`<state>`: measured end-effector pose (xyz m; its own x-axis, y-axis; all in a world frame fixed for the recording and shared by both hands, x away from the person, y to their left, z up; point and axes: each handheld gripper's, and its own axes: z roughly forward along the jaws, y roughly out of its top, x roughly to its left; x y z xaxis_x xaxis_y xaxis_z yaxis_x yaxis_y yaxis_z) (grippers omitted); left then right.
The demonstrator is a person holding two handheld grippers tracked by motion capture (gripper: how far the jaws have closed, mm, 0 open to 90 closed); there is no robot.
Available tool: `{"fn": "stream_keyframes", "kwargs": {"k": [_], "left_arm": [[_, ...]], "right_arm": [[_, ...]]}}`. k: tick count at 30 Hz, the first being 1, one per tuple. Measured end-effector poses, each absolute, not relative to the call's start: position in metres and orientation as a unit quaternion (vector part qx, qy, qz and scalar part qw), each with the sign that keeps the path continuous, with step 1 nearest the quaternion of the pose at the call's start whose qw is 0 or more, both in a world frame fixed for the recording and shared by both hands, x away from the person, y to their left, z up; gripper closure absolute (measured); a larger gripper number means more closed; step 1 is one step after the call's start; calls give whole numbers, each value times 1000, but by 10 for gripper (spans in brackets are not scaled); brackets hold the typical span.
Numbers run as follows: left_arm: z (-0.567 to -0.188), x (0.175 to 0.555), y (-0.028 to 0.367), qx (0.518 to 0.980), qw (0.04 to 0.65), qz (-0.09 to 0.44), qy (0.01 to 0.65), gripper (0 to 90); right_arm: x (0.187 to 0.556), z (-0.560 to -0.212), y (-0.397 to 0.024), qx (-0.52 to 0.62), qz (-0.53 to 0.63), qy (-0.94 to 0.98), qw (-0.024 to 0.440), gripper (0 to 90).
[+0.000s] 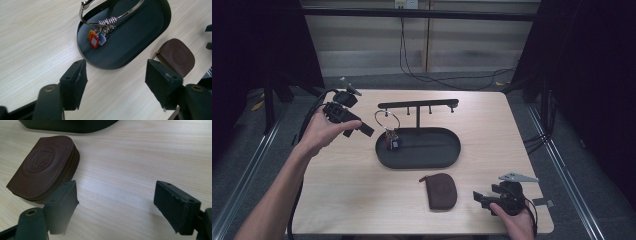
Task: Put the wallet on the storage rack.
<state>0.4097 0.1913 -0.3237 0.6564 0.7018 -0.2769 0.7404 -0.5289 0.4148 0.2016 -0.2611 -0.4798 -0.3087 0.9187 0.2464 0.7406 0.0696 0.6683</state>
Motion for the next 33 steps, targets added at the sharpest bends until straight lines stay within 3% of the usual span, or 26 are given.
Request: {"fn": "stream_keyframes", "kwargs": {"k": [6, 8, 10, 25, 33], "left_arm": [[-337, 390, 201, 876, 277, -26, 394, 176], [-340, 385, 204, 875, 288, -38, 388, 204], [-343, 381, 207, 873, 296, -39, 385, 178], [-385, 335, 235, 856, 347, 8, 384, 185], [-411, 317, 252, 827, 401, -18, 394, 184]], "right_arm": [[201, -479, -262, 578, 370, 718, 121, 189], [201, -479, -262, 580, 371, 716, 119, 192], [202, -479, -263, 576, 376, 717, 115, 280], [203, -477, -263, 574, 386, 718, 75, 233], [204, -473, -260, 569, 394, 719, 73, 280]]}}
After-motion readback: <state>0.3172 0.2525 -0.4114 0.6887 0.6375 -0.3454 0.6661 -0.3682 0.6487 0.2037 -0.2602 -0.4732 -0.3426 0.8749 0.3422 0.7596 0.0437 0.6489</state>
